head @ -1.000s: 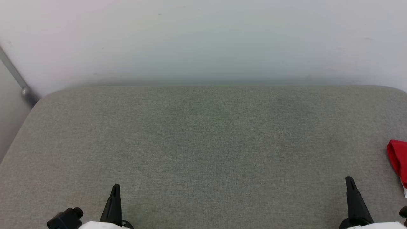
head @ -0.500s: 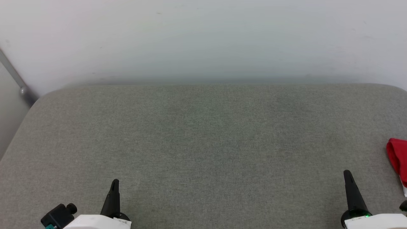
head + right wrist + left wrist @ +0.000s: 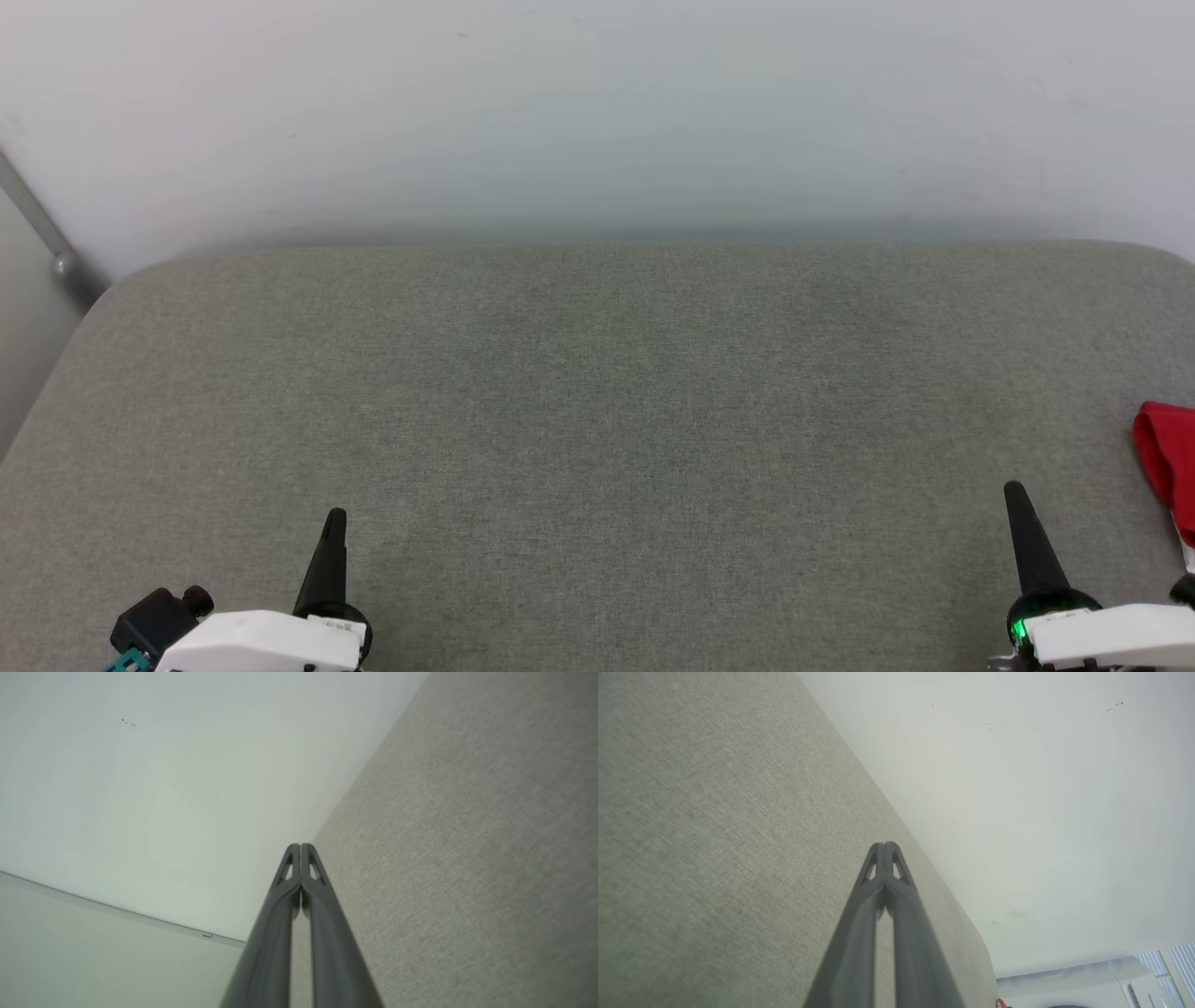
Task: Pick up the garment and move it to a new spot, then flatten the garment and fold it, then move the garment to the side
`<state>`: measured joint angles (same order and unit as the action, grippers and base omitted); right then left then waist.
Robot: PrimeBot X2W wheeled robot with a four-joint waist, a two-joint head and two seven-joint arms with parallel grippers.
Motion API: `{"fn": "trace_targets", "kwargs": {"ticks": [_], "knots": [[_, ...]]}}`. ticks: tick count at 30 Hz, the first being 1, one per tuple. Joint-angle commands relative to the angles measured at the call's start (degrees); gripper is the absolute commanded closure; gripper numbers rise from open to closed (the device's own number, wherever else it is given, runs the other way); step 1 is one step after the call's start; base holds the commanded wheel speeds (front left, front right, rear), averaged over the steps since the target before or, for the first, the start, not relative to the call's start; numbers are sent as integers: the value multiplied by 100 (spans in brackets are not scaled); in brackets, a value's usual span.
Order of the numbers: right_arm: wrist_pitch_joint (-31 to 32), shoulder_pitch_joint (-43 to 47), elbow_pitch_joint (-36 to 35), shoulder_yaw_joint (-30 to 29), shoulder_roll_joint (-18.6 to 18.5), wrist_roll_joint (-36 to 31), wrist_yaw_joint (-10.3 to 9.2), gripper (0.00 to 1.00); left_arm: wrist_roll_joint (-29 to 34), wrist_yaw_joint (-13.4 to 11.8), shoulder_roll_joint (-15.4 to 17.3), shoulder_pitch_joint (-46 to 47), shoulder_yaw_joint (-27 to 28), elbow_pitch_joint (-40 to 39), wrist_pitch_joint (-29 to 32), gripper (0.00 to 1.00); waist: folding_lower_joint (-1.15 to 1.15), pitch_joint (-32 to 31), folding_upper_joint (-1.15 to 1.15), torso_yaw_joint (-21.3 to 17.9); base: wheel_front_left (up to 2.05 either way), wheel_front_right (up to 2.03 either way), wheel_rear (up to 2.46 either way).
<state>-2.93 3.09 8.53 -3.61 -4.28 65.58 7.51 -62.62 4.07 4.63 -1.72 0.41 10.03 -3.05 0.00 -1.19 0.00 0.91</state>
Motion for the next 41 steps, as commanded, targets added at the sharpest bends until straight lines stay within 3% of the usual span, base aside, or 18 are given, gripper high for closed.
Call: {"fn": "trace_targets", "kwargs": {"ticks": [1, 41], "knots": [[36, -189, -20, -8, -51, 127, -1, 100, -129, 51, 19, 168, 27, -22, 30, 100, 0, 2, 0, -1, 0, 0, 0], [590, -738, 392, -75, -17, 2086, -3, 100, -2308, 268, -17, 629, 309, 283, 596, 100, 0, 92, 0, -60, 0, 0, 0]]}}
